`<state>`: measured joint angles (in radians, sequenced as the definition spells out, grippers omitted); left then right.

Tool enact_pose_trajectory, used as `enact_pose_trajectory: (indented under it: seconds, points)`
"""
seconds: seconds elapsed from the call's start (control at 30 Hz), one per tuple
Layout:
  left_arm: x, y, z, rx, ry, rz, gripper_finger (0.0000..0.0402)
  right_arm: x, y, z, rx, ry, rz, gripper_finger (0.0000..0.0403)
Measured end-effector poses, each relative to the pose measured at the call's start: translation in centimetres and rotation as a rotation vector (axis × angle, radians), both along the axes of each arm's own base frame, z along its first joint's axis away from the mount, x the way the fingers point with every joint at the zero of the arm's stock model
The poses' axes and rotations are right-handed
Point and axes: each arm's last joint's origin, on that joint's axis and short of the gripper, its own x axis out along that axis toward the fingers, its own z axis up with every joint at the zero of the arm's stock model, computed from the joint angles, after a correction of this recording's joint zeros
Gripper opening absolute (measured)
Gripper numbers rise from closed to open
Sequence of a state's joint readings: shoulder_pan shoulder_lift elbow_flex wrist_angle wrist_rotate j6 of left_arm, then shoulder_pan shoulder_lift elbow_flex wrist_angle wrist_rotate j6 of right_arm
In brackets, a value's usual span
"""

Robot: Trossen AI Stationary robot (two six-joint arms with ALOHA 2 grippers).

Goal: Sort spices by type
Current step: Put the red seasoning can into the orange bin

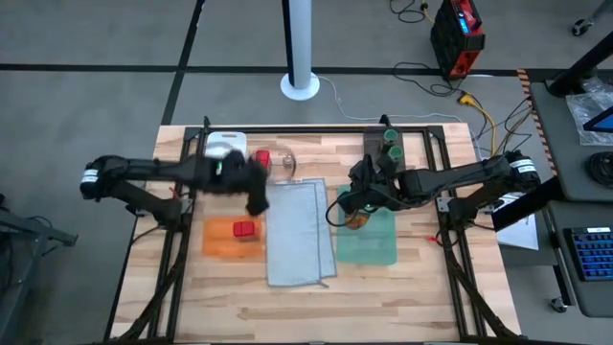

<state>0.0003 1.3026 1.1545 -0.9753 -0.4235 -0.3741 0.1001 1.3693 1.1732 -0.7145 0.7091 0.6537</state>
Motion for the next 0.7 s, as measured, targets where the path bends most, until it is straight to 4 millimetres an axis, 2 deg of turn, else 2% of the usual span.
enact_pose_trajectory:
  seconds: [0.23,0.33,0.5,0.7]
  points:
    - [-0.3,8.5,0.1,-0.123,-0.115,0.201,0.0249,0.1,0.0,-0.4,-0.002,0.018,0.001,0.0009]
    - [-1.0,10.9,-0.4,-0.209,-0.182,0.433,0.0249,0.1,0.0,-0.8,-0.008,0.036,0.007,0.0009]
    - [-1.2,12.6,-1.3,-0.235,-0.127,0.457,0.0249,0.1,0.0,-1.3,-0.016,0.064,0.016,0.0009]
    - [0.3,13.4,-1.8,-0.23,-0.102,0.433,0.0249,0.1,0.0,-1.7,-0.02,0.076,0.017,0.0009]
